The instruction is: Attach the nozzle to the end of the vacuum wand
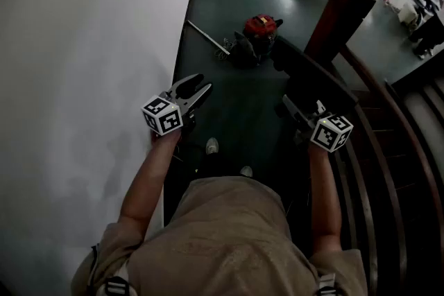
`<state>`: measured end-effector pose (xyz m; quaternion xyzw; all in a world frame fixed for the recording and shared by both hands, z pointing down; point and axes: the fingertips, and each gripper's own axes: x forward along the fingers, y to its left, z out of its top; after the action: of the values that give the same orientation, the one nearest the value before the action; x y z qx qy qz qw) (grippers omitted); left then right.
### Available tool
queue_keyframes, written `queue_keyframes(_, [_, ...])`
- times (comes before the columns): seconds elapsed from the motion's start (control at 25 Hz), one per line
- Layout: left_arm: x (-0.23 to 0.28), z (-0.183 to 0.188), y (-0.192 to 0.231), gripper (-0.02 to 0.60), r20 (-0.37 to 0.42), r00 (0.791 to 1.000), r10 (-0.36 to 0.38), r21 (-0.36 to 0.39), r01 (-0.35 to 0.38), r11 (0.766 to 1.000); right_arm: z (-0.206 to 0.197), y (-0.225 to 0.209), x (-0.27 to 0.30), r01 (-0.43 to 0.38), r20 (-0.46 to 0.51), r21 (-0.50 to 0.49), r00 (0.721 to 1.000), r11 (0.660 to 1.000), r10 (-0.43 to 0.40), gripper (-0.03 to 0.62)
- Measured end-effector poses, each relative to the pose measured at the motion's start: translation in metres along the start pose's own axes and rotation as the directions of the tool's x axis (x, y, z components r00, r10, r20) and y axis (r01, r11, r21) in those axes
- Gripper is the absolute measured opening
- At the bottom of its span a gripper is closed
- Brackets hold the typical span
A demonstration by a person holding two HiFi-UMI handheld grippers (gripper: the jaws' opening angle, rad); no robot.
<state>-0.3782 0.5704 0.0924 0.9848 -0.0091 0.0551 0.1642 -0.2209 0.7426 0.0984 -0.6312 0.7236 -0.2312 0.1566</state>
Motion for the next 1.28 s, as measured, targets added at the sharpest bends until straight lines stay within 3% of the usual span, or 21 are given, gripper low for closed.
queue_keyframes(0.28, [-0.002, 0.013, 0.035, 0.179, 0.009, 1.000, 0.020, -0.005, -0.019, 1.000, 0.014, -0.007, 0.022, 0.025, 0.002, -0.014, 1.000, 1.000, -0.025, 0.190])
queue_keyframes(0.6, [0.031, 0.029, 0.157, 0.179, 0.010, 1.000, 0.023, -0.054, -0.022, 0.998, 0.043, -0.044, 0.131, 0.004, 0.002, -0.032, 1.000, 0.999, -0.004, 0.192])
queue_keyframes(0.88, [0.047, 0.062, 0.258, 0.179, 0.023, 0.999, 0.045, -0.074, -0.043, 0.996, 0.094, -0.070, 0.225, 0.008, 0.049, -0.039, 0.999, 0.999, -0.006, 0.192])
queue_keyframes(1.16, [0.051, 0.079, 0.355, 0.179, 0.026, 1.000, 0.015, -0.027, -0.014, 1.000, 0.127, -0.098, 0.315, 0.009, 0.134, -0.055, 0.991, 0.998, -0.002, 0.192])
queue_keyframes(1.28, [0.056, 0.081, 0.386, 0.179, 0.027, 0.999, 0.031, -0.081, -0.028, 0.996, 0.133, -0.108, 0.333, 0.024, 0.129, -0.042, 0.991, 0.999, -0.018, 0.192])
